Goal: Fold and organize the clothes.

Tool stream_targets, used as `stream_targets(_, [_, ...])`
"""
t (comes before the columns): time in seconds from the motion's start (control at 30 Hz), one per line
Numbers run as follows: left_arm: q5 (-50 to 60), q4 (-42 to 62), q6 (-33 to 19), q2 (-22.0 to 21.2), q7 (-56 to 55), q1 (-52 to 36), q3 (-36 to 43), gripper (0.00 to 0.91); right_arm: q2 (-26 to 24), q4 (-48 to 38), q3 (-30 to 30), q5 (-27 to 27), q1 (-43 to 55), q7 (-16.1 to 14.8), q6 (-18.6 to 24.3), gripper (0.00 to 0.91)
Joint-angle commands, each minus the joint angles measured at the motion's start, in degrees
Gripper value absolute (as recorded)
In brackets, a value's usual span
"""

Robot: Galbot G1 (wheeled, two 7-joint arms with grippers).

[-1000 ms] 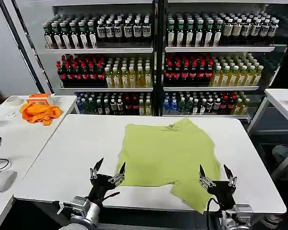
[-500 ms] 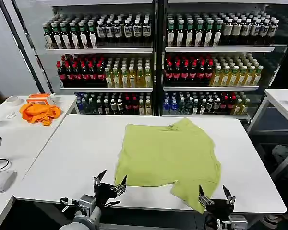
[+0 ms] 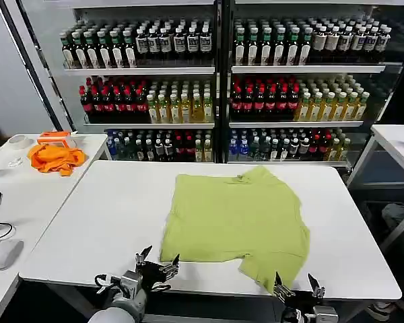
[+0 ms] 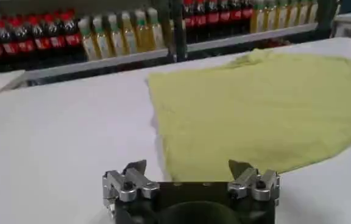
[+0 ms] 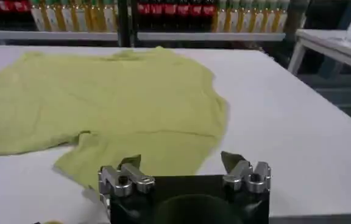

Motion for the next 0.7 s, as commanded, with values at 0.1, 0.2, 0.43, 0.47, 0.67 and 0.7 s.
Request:
stream_targets(0.1, [-1.03,3.1,0.72,-0.4,-0.41,-1.48,0.43,0.343,0.04,-0.32,-0.21,1.35,-0.16,0.68,-0.4,0.907])
stream_targets(0.2, [-0.93,3.83,0.67,-0.72,-0.39,-1.81,0.57,0.01,0.1,-0.34,-0.93,3.32,-0.12,1.01,-1.03,0.0])
stream_targets(0.43, [-1.69,3.91,0.66,-0.78,-0.23,-1.58,0.52,0.02,1.04,-0.27,-2.9,5.59,-0.24,1.61,-0.88,0.0])
stream_targets(0.47, [-2.11,3.94,0.69,-0.68,-0.24,-1.58,0.48,0.02,1.09,-0.25,-3.04,5.54,-0.25,1.59,-0.9,0.0])
stream_targets(0.67, [-4.67,4.16,0.74,-0.49,-0.08,-1.36,0.08,0.02,1.27,-0.2,-3.34,5.45,-0.39,1.49,-0.83,0.0])
stream_targets(0.7, [-4.87,4.07,0.73,-0.49,-0.11,-1.23,0.04,0.02,1.29,-0.16,-3.35,5.35,-0.44,1.49,-0.78,0.0])
